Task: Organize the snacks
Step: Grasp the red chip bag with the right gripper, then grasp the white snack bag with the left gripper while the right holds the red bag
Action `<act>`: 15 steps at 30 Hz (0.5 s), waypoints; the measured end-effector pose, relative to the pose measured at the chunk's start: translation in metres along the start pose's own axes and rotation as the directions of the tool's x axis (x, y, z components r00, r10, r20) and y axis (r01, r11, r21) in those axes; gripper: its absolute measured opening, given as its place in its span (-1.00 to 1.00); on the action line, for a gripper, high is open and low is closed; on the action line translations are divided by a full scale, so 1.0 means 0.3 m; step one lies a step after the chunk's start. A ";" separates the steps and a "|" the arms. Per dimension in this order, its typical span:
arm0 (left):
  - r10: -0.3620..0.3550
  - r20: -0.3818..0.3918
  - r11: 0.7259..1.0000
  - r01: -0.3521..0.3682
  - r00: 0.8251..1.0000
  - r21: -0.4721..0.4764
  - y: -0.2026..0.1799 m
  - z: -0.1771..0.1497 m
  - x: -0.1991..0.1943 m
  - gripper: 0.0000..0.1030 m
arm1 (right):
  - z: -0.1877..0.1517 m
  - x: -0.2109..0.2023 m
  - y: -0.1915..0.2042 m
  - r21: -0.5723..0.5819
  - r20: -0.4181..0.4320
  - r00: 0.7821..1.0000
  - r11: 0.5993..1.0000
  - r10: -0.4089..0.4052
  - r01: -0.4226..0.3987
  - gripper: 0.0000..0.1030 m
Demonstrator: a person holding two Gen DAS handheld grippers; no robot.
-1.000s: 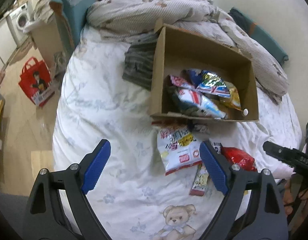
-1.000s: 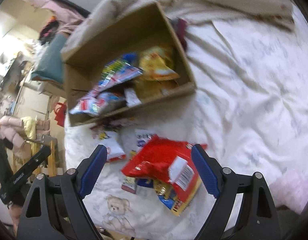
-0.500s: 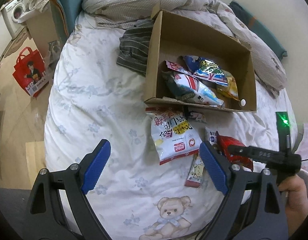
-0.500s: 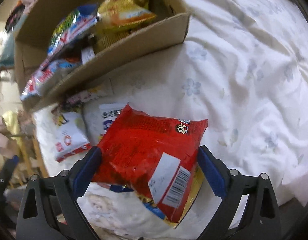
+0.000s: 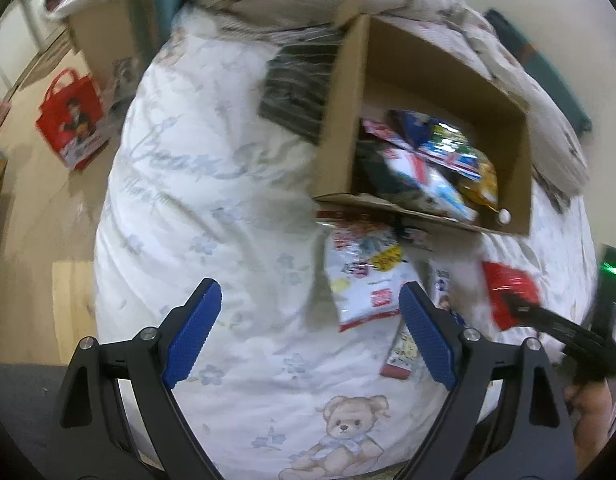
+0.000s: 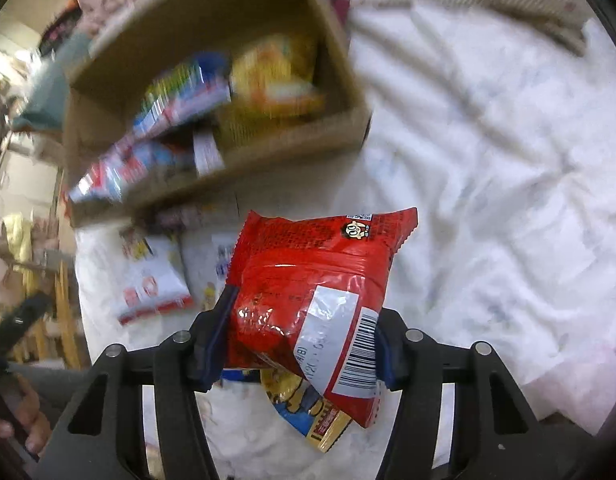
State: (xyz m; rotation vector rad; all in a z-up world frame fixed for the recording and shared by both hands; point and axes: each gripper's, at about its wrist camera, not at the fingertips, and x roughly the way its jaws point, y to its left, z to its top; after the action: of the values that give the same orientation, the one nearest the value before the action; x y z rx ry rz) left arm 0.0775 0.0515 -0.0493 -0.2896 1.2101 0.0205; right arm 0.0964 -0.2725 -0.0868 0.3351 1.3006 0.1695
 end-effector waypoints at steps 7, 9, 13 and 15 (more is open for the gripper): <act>0.030 -0.057 0.995 -0.036 0.998 -0.093 0.028 -0.009 0.092 0.72 | 0.006 -0.064 -0.018 0.022 0.041 0.997 0.998 0.064 -0.065 0.17; 0.035 -0.071 0.996 -0.041 0.997 -0.085 -0.010 -0.003 0.118 0.72 | 0.020 -0.064 -0.023 0.035 0.044 0.996 0.996 0.081 -0.083 0.17; 0.020 -0.138 0.996 -0.031 0.990 -0.078 -0.108 0.018 0.211 0.71 | 0.026 -0.046 0.006 0.053 0.046 0.993 0.992 0.109 -0.111 0.17; 0.021 -0.151 0.996 -0.034 0.988 -0.085 -0.140 0.025 0.250 0.72 | 0.027 -0.037 0.004 0.067 0.038 0.990 0.989 0.132 -0.135 0.17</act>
State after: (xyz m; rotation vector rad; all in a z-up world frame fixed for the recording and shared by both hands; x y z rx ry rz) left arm 0.1183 0.0025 -0.1075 -0.3558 1.3648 0.0763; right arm 0.1013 -0.2759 -0.0745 0.4829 1.2532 0.2314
